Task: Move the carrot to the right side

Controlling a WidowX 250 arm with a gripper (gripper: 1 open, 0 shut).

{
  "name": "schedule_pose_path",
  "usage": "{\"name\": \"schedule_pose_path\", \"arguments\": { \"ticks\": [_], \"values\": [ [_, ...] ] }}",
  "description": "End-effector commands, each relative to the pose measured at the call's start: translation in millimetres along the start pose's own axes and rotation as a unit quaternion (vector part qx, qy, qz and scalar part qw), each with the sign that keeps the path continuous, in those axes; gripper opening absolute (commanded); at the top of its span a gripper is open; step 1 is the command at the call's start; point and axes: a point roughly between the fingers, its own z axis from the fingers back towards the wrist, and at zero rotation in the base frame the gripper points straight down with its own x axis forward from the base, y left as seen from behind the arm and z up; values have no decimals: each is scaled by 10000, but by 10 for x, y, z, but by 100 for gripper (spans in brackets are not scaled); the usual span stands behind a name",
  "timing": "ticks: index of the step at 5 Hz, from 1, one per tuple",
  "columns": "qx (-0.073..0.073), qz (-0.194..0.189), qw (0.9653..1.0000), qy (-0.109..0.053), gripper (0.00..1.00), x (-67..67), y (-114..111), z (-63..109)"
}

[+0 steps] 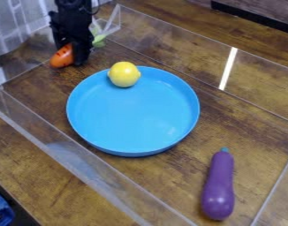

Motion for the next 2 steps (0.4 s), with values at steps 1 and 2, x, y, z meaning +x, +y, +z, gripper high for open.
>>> {"name": "schedule_pose_path", "arguments": {
  "ticks": [1,2],
  "values": [
    [171,-55,9997,-185,0,94,-24,176],
    [200,-55,9997,-132,0,79,-19,154]
  ]
}}
